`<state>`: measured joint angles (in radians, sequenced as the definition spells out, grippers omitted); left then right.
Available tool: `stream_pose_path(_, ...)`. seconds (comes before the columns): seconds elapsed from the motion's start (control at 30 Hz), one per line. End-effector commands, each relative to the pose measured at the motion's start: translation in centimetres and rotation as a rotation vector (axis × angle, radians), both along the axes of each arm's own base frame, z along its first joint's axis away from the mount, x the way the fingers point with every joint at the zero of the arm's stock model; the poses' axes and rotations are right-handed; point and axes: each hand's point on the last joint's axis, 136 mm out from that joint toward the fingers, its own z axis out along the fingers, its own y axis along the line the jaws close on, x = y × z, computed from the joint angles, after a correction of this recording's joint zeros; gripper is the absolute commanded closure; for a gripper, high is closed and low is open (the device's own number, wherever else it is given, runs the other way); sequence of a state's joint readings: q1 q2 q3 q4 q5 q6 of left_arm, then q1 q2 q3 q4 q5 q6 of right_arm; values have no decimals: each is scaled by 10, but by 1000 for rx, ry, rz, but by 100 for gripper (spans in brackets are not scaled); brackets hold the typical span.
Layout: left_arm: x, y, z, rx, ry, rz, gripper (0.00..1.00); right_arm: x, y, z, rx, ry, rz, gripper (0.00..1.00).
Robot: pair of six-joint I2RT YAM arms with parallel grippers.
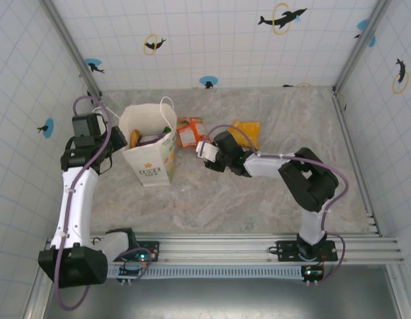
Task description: Place the snacks into the paper bag
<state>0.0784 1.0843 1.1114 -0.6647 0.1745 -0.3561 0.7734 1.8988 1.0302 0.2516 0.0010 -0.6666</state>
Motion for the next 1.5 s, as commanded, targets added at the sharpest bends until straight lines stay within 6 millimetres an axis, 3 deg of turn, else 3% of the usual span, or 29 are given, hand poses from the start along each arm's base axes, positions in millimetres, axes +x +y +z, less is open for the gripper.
stream_pose_path(0.0, 0, -4, 6, -10, -21, -17, 91, 26, 13, 18, 1, -256, 45, 36)
stream_pose_path(0.27, -4, -4, 10, -15, -38, -5, 91, 56, 17, 5, -76, -419, -23, 33)
stream_pose_path(0.8, -9, 1, 2, 13, -17, 7, 91, 97, 41, -22, -132, -432, -15, 36)
stream_pose_path(0.87, -9, 2, 0, 22, -11, 10, 91, 100, 42, -35, -147, -420, -9, 36)
stream_pose_path(1.03, -10, 3, -2, 29, -5, 14, 91, 106, 47, -46, -148, -412, 7, 39)
stream_pose_path(1.17, -10, 3, -2, 31, 0, 13, 91, 110, 52, -43, -137, -422, 15, 49)
stream_pose_path(1.37, -11, 5, -1, 38, -3, 22, 91, 106, 52, -18, -84, -466, 5, 81)
stream_pose_path(1.47, -10, 5, -1, 34, -4, 19, 91, 101, 49, -12, -60, -463, -1, 87)
